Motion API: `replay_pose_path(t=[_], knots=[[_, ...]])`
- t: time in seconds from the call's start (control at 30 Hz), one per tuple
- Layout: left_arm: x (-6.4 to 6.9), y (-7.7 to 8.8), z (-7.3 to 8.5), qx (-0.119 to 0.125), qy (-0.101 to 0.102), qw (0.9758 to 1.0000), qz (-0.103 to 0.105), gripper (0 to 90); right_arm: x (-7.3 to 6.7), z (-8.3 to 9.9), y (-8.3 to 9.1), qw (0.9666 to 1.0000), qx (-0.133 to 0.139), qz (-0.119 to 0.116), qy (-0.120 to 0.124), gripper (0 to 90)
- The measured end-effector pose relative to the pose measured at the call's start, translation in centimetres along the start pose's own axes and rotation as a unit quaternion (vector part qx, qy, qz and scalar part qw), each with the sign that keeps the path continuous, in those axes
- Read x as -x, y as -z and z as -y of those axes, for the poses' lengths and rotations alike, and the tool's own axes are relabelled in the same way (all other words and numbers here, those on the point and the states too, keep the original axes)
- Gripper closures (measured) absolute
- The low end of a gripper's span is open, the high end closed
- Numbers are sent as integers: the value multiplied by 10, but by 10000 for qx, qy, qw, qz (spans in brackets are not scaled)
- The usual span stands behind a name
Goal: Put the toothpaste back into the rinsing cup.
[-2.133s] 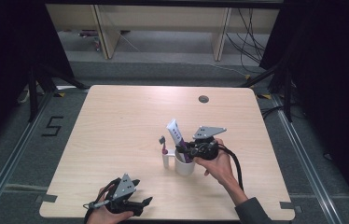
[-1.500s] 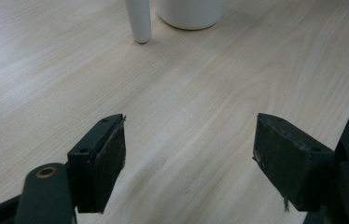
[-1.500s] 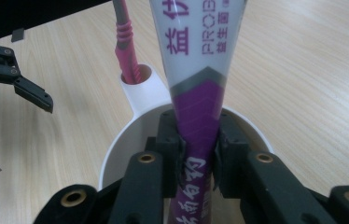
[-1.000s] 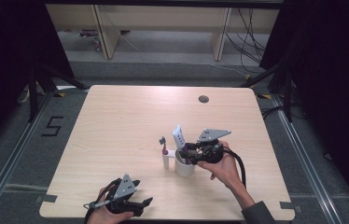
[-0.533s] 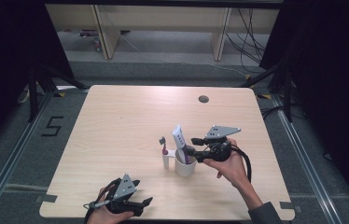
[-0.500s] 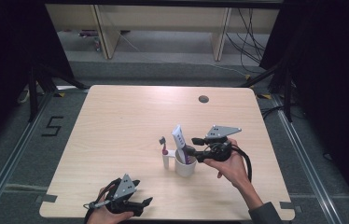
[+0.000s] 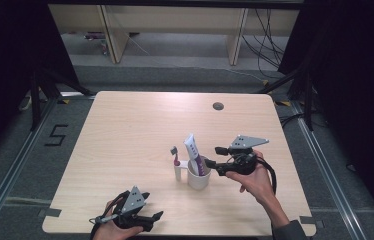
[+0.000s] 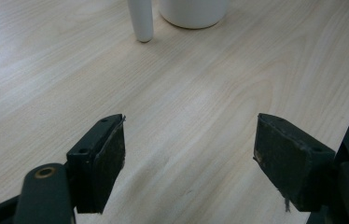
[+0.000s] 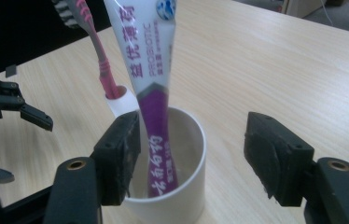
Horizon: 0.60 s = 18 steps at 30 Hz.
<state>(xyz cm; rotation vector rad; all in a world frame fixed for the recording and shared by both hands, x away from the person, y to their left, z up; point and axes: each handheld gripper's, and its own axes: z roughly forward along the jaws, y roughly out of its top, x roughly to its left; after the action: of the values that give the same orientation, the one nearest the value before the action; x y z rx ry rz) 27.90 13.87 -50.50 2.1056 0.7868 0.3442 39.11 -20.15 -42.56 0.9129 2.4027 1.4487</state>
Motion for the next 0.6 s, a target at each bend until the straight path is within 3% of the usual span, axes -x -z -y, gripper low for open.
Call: replay_pose_path(t=[0.03, 0.07, 0.13, 0.23, 0.27, 0.43, 0.53, 0.6], knots=[[0, 0, 0, -21, -28, 10000, -11, 240, 0, 1, 2, 9999, 19, 110, -63, 345], [0, 1, 0, -18, -41, 10000, -32, 235, 2, 1, 3, 10000, 41, 87, 0, 338], [-1, 1, 0, -30, -69, 10000, -38, 235, 1, 2, 6, 9998, -25, 102, -156, 323], [-1, 0, 0, -22, -42, 10000, -63, 227, 4, 3, 8, 9999, 41, 101, -15, 308], [0, 0, 1, -21, -37, 10000, -56, 223, 4, 3, 10, 9998, 24, 219, -15, 302], [-1, 0, 1, -22, -45, 10000, -77, 212, 5, 6, 13, 9997, 52, 199, -111, 292], [-2, -1, 1, 41, -8, 10000, -70, 200, 8, 8, 14, 9996, 38, 270, 0, 278], [-2, -1, 1, -5, -13, 10000, -62, 198, 8, 9, 16, 9996, -2, 271, -119, 276]])
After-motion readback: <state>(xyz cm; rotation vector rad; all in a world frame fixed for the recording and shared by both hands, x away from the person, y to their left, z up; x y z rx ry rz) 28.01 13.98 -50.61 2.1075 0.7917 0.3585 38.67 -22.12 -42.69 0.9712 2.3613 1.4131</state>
